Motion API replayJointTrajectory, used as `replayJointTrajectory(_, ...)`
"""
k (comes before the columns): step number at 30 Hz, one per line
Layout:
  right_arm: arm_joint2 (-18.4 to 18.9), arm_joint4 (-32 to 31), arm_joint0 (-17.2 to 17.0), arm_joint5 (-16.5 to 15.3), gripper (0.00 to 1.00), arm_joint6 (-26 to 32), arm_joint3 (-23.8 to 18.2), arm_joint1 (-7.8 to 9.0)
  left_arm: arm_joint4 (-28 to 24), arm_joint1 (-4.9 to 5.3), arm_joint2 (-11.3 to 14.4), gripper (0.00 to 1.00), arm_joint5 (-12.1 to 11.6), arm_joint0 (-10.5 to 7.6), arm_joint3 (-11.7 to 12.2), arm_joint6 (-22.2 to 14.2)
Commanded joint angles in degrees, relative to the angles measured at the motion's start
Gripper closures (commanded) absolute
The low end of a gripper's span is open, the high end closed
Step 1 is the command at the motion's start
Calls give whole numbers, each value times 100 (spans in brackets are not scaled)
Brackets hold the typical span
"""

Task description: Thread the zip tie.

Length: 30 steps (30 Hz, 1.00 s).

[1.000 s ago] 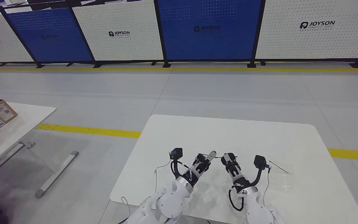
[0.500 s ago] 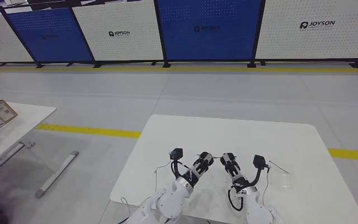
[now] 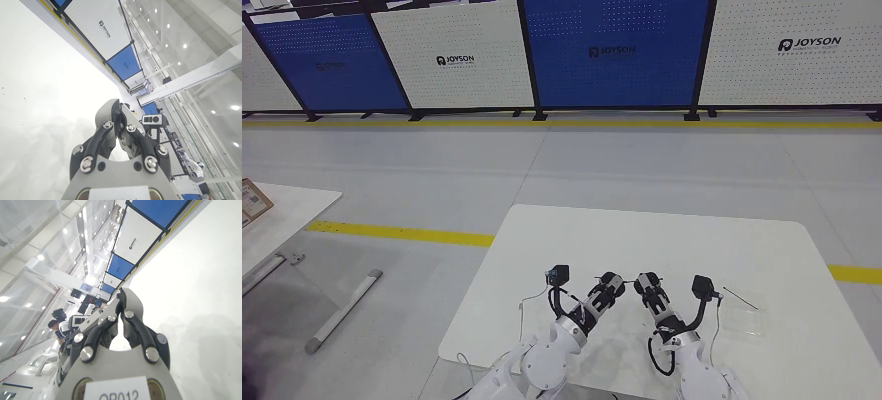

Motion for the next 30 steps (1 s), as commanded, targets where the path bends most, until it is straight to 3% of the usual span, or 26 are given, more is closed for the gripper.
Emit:
replayJointTrajectory(1, 9, -15, -7, 28, 100, -9, -5, -2, 66, 2, -4, 60, 10, 4, 3, 0)
replayJointTrajectory(10, 47, -39, -29, 63, 100, -38, -4, -15, 96, -6, -33, 72, 26, 16, 21, 27)
replayJointTrajectory(12, 55, -40, -32, 60, 100, -41, -2, -18, 95, -6, -44, 80, 27, 17, 21, 27)
replayJointTrajectory(17, 66, -60, -38, 68, 100, -41, -2, -25, 49, -13, -63, 88, 45, 12, 38, 14)
replayJointTrajectory(20, 74, -75, -41, 73, 100, -33, -4, -28, 7, -23, -58, 100, 62, -12, 64, 11)
replayJointTrajectory(30, 56, -162, -4, 123, 100, 73, -50, -42, -113, -35, -48, 100, -8, -13, -14, -150)
